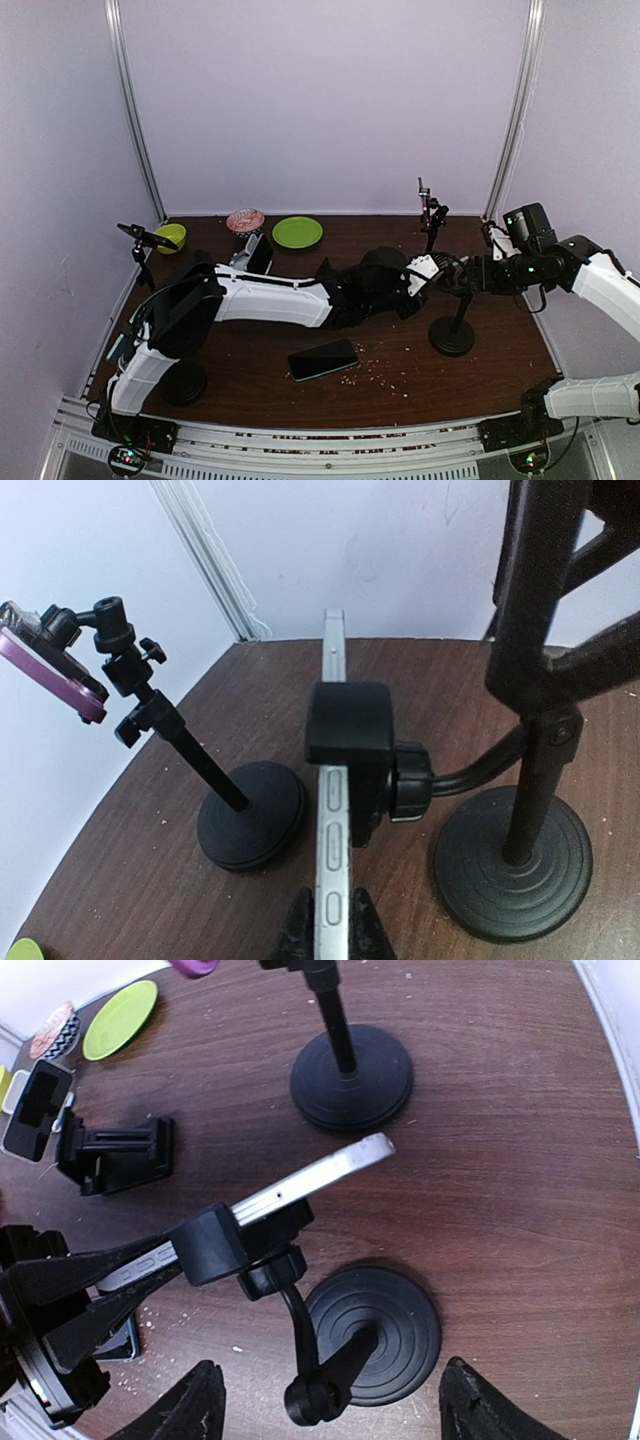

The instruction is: Remove the phone from the phone stand

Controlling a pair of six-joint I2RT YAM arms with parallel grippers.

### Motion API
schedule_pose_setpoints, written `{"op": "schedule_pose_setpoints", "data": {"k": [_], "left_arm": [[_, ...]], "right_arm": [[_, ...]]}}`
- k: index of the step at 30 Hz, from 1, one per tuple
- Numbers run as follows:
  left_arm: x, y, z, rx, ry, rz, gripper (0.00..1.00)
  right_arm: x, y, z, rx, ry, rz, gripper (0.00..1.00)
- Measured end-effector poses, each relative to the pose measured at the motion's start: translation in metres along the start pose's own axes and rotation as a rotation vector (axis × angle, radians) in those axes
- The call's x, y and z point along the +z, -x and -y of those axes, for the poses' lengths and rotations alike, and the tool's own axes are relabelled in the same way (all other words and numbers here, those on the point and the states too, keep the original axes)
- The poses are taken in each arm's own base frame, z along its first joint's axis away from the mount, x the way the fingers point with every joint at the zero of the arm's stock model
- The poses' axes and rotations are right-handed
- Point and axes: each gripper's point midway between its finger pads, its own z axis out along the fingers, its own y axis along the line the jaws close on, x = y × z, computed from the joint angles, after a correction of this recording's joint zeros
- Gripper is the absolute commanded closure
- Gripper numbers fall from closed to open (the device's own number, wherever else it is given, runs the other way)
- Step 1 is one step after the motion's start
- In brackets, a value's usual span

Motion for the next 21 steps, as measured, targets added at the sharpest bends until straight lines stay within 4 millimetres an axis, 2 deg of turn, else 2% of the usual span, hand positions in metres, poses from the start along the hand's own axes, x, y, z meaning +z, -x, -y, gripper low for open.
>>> {"op": "schedule_pose_setpoints", "data": {"k": [8,21], "left_arm": [[-0.021,0.000,0.004,0.002,-0.073,-0.053,1.00],[-0.043,-0.002,0.012,-0.051,-0.154,-0.137,1.00]], "right_arm": [[-0.002,-0.006,-0.017,-0.040,0.098,-0.031,0.17],[0.004,-0.032,-0.046,-0.152,0.179,-0.127,0.22]]}}
